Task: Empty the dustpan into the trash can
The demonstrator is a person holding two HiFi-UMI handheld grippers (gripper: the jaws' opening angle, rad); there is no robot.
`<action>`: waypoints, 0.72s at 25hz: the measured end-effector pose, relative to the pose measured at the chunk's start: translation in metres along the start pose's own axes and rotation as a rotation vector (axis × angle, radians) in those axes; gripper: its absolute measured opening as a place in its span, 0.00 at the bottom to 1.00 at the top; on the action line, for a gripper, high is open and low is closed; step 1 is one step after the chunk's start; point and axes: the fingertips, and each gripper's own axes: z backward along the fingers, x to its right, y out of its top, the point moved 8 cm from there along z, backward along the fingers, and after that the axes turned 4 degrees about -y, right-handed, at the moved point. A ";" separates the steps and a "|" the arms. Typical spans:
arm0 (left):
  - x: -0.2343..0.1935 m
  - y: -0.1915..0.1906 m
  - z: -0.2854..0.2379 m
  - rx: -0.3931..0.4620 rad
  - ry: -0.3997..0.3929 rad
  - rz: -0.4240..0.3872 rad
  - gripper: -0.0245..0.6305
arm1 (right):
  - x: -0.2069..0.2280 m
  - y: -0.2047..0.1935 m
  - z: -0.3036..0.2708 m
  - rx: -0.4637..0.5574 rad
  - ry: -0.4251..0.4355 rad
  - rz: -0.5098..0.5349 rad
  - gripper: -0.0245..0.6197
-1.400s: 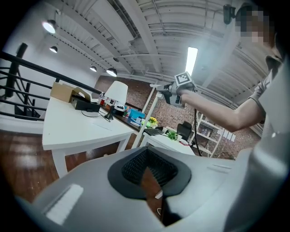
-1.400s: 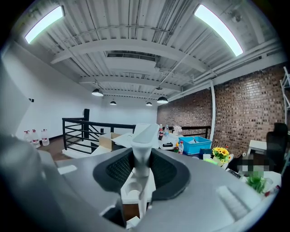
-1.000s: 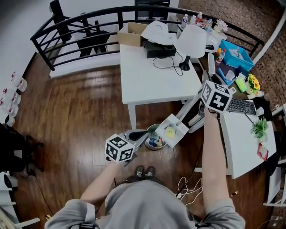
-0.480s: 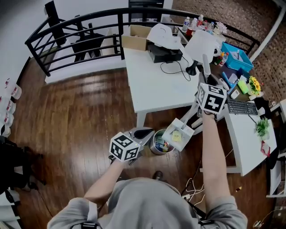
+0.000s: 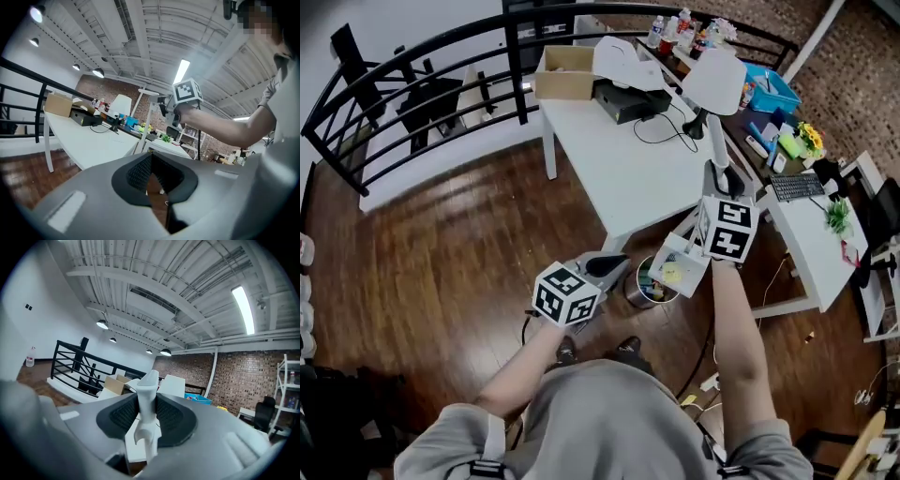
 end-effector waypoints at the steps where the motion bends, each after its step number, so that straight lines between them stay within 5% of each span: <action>1: -0.003 0.000 0.002 -0.001 -0.012 0.004 0.04 | -0.011 0.000 0.006 0.006 -0.005 0.012 0.20; 18: -0.033 -0.009 0.033 -0.047 -0.088 0.031 0.04 | -0.093 -0.006 0.061 0.034 0.016 -0.008 0.20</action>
